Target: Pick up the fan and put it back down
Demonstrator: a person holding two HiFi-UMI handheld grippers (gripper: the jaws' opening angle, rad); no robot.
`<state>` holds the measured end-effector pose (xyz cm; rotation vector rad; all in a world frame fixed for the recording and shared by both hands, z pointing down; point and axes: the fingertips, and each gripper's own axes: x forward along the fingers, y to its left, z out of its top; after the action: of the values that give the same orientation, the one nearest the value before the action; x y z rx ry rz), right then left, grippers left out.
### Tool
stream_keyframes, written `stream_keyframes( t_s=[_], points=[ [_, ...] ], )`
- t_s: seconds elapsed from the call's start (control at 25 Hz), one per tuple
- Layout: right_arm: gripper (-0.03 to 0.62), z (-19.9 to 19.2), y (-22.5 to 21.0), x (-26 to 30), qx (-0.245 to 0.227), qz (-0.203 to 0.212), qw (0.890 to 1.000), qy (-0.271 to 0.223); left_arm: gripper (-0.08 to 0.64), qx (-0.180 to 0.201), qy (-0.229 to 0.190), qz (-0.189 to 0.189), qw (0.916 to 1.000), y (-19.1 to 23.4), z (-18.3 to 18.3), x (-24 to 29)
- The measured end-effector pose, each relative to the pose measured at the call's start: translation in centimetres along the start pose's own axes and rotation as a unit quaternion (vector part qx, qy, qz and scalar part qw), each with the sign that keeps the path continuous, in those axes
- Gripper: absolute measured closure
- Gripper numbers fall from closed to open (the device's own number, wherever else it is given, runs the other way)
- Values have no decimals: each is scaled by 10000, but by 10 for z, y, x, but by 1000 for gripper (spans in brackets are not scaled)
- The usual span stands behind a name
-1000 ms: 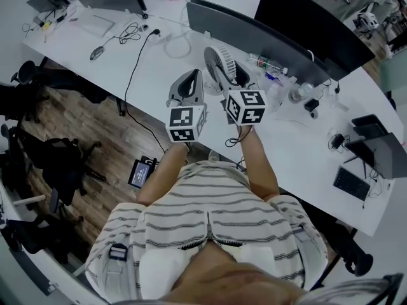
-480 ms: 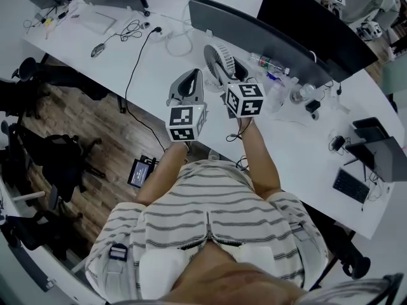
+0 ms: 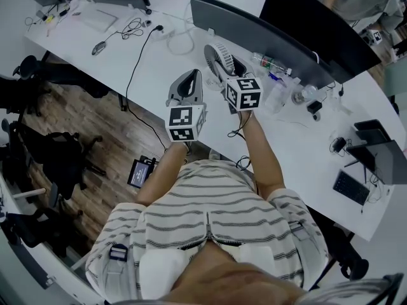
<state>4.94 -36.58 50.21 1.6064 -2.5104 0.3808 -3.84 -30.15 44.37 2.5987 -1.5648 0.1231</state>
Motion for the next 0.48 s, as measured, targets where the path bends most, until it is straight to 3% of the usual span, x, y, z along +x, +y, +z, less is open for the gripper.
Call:
stream_keyframes(
  t_s=[0.48],
  points=[
    [368,-27,-17,34,-114,213,9991,337,552,-15,134,108,9999,6,-8,4]
  ],
)
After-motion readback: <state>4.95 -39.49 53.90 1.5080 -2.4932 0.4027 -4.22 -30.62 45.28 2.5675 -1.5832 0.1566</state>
